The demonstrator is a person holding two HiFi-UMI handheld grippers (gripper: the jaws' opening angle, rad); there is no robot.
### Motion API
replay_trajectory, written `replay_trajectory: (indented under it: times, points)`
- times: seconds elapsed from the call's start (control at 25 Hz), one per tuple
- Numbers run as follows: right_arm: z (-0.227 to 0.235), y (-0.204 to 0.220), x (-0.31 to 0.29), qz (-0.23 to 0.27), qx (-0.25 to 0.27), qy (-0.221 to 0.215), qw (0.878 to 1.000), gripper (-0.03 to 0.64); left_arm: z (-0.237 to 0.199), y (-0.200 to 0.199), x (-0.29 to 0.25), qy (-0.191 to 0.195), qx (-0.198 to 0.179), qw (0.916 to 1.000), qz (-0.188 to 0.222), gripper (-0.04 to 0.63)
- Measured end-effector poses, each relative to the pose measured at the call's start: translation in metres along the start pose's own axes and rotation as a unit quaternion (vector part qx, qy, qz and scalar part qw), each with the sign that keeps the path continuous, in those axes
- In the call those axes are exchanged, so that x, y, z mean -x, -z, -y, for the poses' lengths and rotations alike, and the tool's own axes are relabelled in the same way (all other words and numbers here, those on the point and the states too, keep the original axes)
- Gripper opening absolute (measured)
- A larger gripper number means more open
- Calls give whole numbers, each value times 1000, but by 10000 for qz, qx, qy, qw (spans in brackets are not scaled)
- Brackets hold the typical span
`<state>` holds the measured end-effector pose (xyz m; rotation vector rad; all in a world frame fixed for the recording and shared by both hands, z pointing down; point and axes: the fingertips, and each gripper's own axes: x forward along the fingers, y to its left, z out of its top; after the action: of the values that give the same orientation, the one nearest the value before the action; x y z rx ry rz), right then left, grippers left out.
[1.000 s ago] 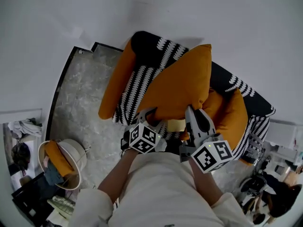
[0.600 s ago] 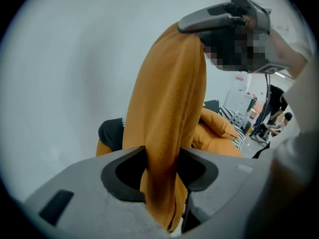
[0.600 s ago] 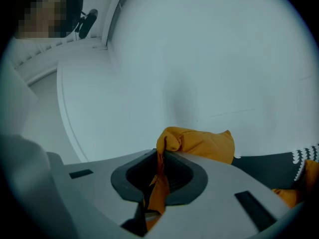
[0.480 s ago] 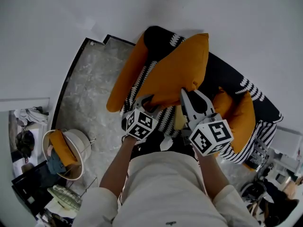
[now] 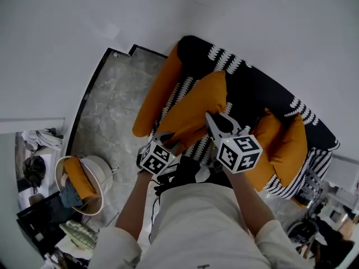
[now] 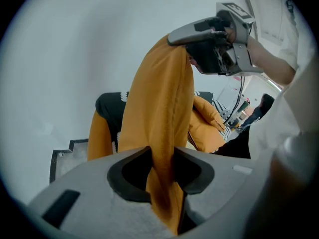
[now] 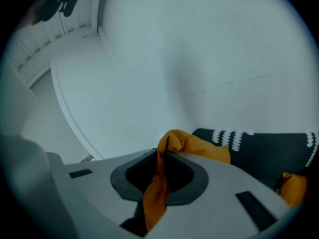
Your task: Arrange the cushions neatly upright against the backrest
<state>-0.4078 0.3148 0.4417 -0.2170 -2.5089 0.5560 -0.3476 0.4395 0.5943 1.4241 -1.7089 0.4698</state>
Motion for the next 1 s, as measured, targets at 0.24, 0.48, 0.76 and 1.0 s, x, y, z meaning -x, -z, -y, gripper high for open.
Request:
replay_trajectory:
  times: [0.24,0.48,0.76,1.0]
  points:
    - [19,37,-26,-677,143,-74,9976,107,-7,34,-8,188,347,9990,-226,86]
    - [53,61,8,-831,-119,347,9959,109,-30,39,-18,219,640,9974,-235,66]
    - [103,122,79,-971,-1005,1212,9827,87,-76,26,-27,595,1728,9831,106,69]
    - [144,162,139,-766,-1873,1989,9589,72,-101,-4,-37,1081,2576,9583,596,67]
